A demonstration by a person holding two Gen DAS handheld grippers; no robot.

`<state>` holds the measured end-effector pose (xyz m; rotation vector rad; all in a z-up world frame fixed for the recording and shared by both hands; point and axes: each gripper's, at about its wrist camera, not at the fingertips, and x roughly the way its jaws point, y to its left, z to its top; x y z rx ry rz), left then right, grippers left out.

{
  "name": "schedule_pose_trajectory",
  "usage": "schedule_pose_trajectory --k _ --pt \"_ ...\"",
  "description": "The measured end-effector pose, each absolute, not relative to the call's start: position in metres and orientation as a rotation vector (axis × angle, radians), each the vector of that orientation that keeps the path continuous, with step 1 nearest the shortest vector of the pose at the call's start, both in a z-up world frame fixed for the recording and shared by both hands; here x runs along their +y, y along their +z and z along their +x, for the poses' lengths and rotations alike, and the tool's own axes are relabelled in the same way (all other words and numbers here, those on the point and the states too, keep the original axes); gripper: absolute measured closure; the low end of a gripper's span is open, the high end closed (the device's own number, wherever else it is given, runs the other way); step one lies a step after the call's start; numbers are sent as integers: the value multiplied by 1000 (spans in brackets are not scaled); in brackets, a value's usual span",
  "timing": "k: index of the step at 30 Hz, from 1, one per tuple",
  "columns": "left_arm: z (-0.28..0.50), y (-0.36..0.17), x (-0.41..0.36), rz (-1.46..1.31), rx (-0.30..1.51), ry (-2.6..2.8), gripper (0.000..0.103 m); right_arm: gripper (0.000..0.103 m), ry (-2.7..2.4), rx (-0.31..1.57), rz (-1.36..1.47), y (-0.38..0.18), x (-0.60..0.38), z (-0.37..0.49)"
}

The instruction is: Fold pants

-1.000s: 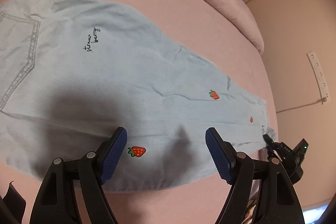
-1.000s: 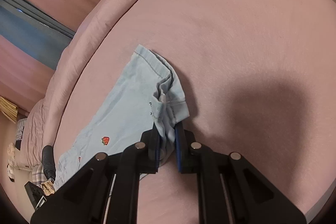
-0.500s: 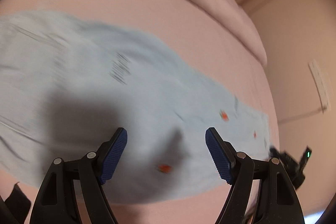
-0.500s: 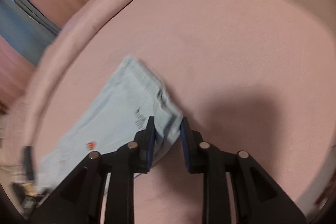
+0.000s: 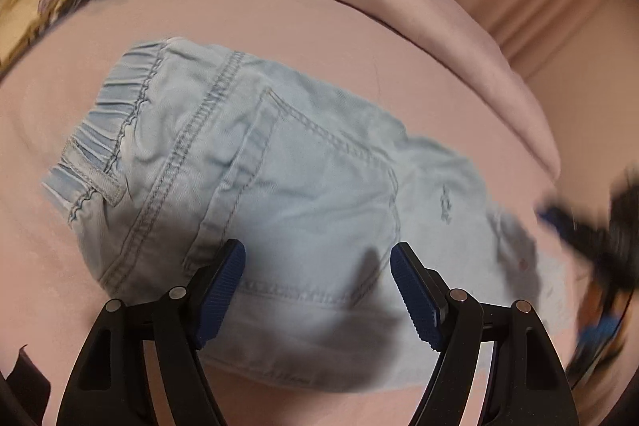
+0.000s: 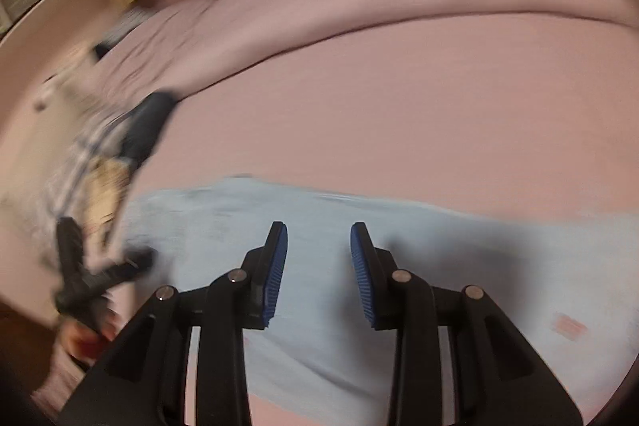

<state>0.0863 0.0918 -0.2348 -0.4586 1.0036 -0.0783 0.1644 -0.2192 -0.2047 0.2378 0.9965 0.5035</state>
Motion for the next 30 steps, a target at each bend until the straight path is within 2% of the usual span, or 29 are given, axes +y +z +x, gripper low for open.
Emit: schedule_pose_trajectory --k 4,8,13,20,21,30 --pt "79 -233 84 -392 992 -93 26 69 616 1152 314 -235 -150 232" --pt "74 -237 89 -420 975 -117 26 69 634 1254 365 -254 -127 267" --pt "68 -238 106 -410 969 -125 26 69 755 1405 431 -262 -117 257" --pt "70 -238 91 -382 961 -116 26 69 845 1474 271 -278 -112 201" --pt "70 -239 89 -381 959 -116 26 73 838 1479 258 -284 -109 196" --pt "68 -240 83 -379 950 -120 26 68 834 1383 367 -275 -104 204"
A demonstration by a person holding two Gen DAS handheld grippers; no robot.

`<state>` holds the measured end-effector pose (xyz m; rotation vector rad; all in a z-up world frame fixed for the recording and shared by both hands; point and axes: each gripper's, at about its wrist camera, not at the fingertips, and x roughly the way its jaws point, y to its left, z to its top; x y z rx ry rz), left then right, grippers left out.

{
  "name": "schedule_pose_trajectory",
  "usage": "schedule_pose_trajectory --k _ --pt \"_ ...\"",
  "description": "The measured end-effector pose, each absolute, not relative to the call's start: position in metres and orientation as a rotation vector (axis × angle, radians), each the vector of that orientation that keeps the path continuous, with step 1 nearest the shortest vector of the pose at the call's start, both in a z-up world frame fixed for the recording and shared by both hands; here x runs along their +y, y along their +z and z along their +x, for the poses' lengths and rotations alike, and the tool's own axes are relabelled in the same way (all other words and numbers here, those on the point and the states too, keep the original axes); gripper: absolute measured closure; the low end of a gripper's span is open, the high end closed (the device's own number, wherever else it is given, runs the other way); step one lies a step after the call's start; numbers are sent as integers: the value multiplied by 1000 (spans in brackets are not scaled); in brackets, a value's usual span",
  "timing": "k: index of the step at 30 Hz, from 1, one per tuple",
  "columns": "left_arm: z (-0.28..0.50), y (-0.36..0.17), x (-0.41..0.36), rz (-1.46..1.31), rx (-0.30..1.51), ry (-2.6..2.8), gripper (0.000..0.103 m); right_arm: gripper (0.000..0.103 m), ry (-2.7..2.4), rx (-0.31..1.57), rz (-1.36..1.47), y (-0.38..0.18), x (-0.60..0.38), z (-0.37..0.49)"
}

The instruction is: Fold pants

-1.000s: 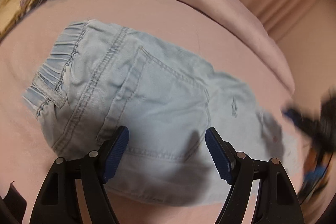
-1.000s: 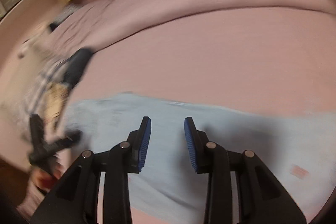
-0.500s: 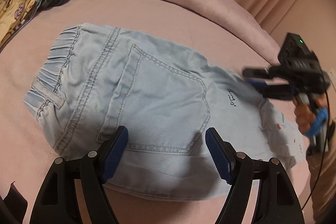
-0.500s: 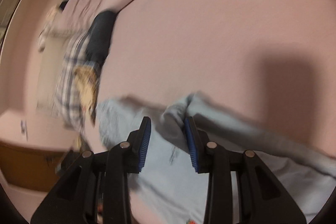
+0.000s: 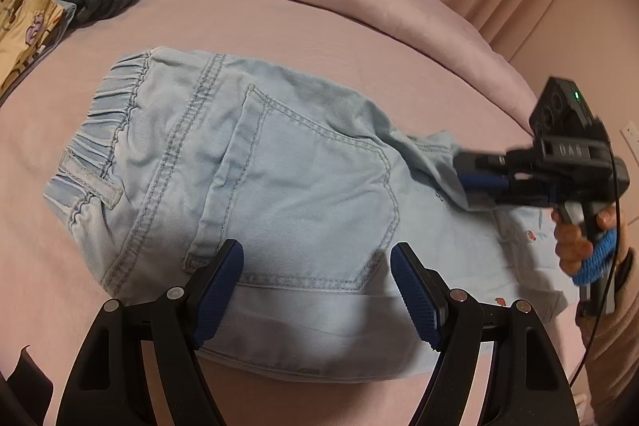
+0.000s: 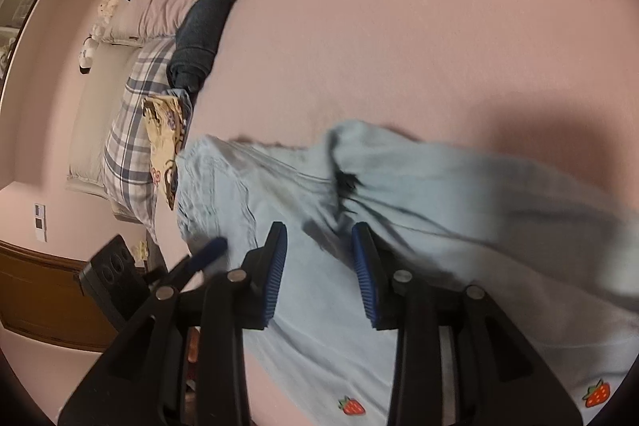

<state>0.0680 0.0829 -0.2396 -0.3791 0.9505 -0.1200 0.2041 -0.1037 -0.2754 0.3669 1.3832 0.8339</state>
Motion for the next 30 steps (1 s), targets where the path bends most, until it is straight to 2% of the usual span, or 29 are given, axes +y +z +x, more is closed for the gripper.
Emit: schedule_pose_trajectory --k 4,5,6,7,11,15,19,20,21,22,23,28,30 --pt "66 -240 82 -366 947 -128 26 69 806 1356 358 -271 -93 221" --pt "65 -240 81 -365 946 -130 26 75 802 1344 346 -269 -93 225" --pt "65 -240 80 -363 945 -133 26 88 794 1333 332 -266 -95 228" --pt "65 -240 80 -357 946 -135 26 91 784 1316 317 -262 -96 232" --pt "65 -241 75 -337 947 -136 26 98 762 1257 303 -248 -95 253" --pt "66 -241 72 -337 947 -141 26 99 716 1269 182 -253 -75 266" --pt "66 -242 73 -349 944 -146 26 94 702 1284 218 -250 -76 270" --pt "66 -242 72 -347 943 -146 26 89 712 1306 258 -248 -81 270" --pt "67 -242 72 -345 942 -145 26 70 711 1325 274 -247 -86 269" --pt "67 -242 72 -344 940 -143 26 62 706 1333 267 -245 -90 267" --pt "67 -242 70 -342 936 -141 26 59 696 1341 255 -245 -93 265" --pt "67 -244 70 -341 933 -141 26 61 717 1408 301 -255 -96 259" --pt "67 -244 68 -344 933 -143 26 69 743 1447 288 -263 -85 256"
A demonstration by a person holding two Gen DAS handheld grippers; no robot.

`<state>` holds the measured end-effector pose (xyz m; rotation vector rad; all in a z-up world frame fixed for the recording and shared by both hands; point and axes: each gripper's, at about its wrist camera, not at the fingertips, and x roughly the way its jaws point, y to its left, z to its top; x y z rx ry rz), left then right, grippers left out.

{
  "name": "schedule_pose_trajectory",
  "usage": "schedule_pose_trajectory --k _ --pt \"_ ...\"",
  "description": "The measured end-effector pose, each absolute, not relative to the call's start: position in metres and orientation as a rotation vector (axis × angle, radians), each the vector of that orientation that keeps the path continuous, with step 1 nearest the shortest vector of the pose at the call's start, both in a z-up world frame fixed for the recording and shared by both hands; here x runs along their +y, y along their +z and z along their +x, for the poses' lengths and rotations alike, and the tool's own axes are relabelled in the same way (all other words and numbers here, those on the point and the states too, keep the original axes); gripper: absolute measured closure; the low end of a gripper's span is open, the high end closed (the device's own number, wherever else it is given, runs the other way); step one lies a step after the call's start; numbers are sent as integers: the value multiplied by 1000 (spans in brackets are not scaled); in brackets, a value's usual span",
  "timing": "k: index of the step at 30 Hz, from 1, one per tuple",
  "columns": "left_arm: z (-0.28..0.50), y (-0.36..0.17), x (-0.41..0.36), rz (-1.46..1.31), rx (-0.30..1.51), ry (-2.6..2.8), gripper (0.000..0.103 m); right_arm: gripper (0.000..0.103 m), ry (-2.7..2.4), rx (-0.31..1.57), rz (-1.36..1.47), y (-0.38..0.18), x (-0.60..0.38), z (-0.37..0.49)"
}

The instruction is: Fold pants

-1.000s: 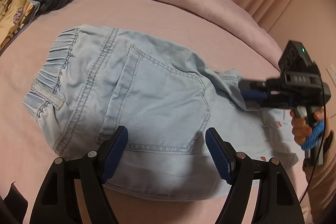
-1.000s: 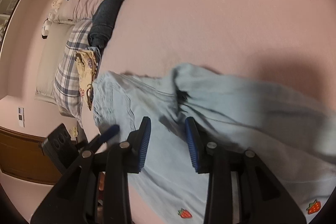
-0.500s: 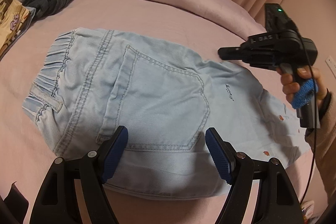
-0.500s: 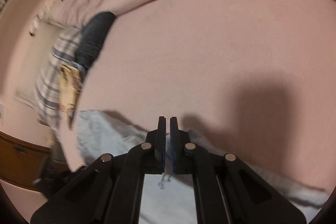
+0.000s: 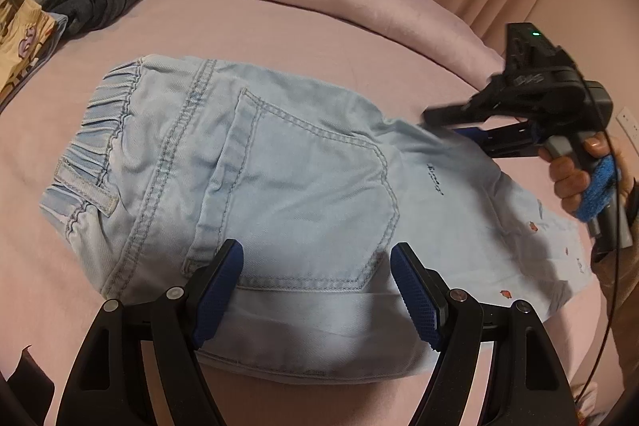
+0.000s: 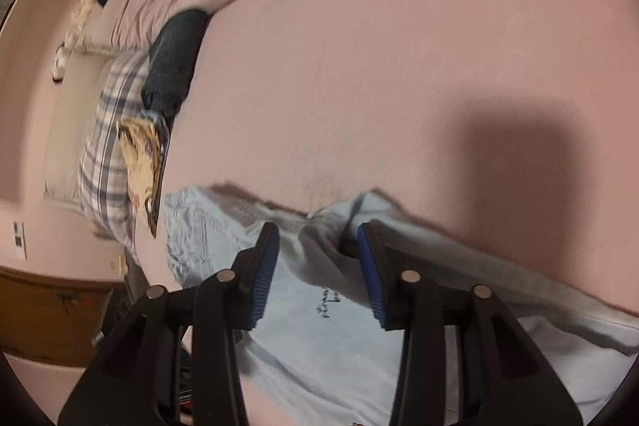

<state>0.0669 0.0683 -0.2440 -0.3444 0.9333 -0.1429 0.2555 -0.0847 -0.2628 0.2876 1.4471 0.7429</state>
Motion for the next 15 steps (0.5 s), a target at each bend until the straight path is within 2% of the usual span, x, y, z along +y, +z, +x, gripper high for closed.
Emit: schedule_pose_trajectory --k 1,2,5,10,12,15 --pt "67 -245 68 -344 933 -143 26 74 742 1456 268 -264 -80 253" --pt "66 -245 68 -343 933 -147 26 84 720 1454 223 -267 -73 253" --pt "64 -246 66 -330 930 -153 26 92 688 1362 150 -259 -67 257" --pt "58 -247 65 -322 927 -153 26 94 593 1307 74 -269 -63 272" --pt "58 -248 64 -324 926 -158 26 99 528 1292 87 -272 -68 279" --pt "59 -248 66 -328 925 -161 26 94 539 1246 101 -261 -76 277"
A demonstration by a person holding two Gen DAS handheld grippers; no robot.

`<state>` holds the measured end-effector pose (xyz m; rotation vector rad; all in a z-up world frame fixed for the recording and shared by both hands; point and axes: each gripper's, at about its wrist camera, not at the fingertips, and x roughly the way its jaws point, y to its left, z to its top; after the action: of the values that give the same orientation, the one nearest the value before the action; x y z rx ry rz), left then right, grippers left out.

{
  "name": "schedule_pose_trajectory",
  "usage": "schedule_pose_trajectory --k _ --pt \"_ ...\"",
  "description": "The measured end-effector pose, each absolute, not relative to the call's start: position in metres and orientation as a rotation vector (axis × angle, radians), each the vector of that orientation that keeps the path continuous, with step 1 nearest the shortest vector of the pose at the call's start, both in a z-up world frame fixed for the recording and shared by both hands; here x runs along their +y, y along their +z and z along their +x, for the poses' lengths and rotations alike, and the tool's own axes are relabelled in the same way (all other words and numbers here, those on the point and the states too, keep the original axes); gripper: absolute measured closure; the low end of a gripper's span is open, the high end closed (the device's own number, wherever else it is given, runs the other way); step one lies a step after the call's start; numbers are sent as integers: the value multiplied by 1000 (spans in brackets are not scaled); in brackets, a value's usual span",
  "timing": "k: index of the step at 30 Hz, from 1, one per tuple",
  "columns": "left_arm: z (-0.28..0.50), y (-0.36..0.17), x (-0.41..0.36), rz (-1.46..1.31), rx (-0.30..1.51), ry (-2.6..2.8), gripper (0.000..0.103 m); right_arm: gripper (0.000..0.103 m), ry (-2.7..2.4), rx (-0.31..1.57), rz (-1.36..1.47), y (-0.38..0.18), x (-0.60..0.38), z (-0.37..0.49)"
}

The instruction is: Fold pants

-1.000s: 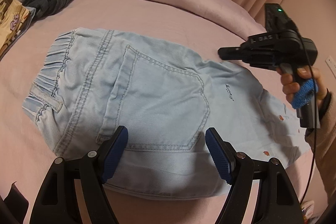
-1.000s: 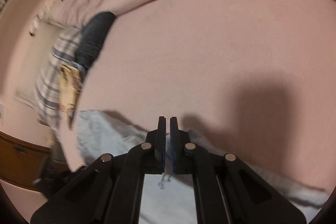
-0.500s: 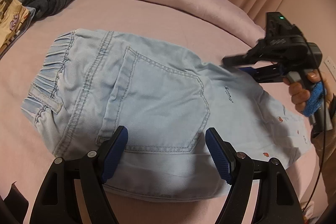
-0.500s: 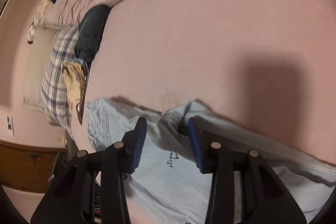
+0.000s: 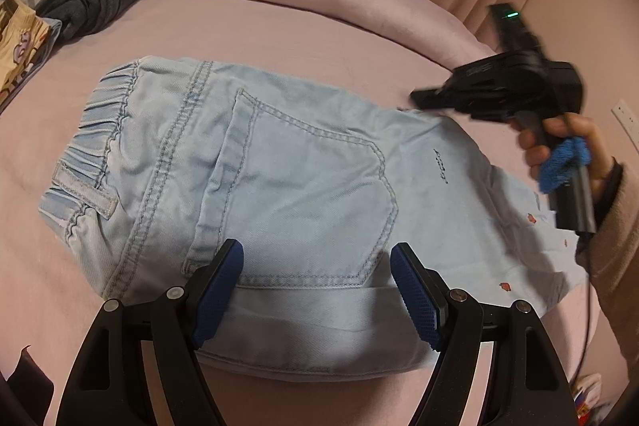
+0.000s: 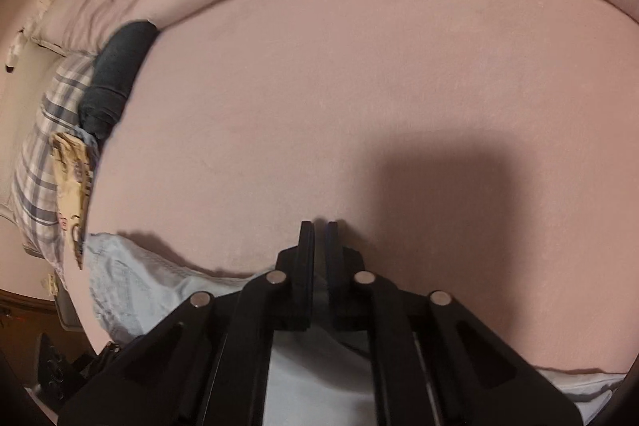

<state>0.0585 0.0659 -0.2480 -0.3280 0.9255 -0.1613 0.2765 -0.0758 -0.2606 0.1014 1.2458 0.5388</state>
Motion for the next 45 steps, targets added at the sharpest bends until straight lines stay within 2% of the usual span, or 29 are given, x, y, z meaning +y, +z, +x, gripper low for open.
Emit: schedule_pose_trajectory --k 4,6,10,12,13,17,19,24,30,33,35,39,45 --pt "61 -248 64 -319 923 -146 26 93 581 1088 80 -216 -86 254" --pt "63 -248 62 -316 922 -142 26 93 638 1068 60 -207 -86 240" --pt "65 -247 62 -322 931 -149 26 94 672 1128 -118 -234 -70 214" --pt "67 -247 64 -332 936 -153 26 102 602 1164 -172 -258 -67 218" --pt "68 -247 65 -334 938 -153 26 103 568 1169 -201 -271 -67 222" --pt "70 -245 66 -324 946 -150 26 103 532 1178 5 -276 -86 239" --pt "74 -244 64 -306 956 -149 26 100 489 1132 -3 -265 -92 232" --pt "86 -239 57 -279 1005 -113 26 83 469 1060 -32 -238 -129 189" --pt "88 -221 45 -285 994 -84 26 80 385 1076 -86 -245 -185 124" --pt "92 -236 38 -211 1037 -59 26 78 296 1118 -165 -267 -215 102" --pt "90 -242 37 -171 994 -84 26 78 317 1066 -139 -271 -231 89" --pt "92 -241 37 -173 994 -89 26 80 289 1084 -43 -266 -277 76" --pt "84 -237 33 -134 1016 -74 26 78 54 1022 350 -251 -422 49"
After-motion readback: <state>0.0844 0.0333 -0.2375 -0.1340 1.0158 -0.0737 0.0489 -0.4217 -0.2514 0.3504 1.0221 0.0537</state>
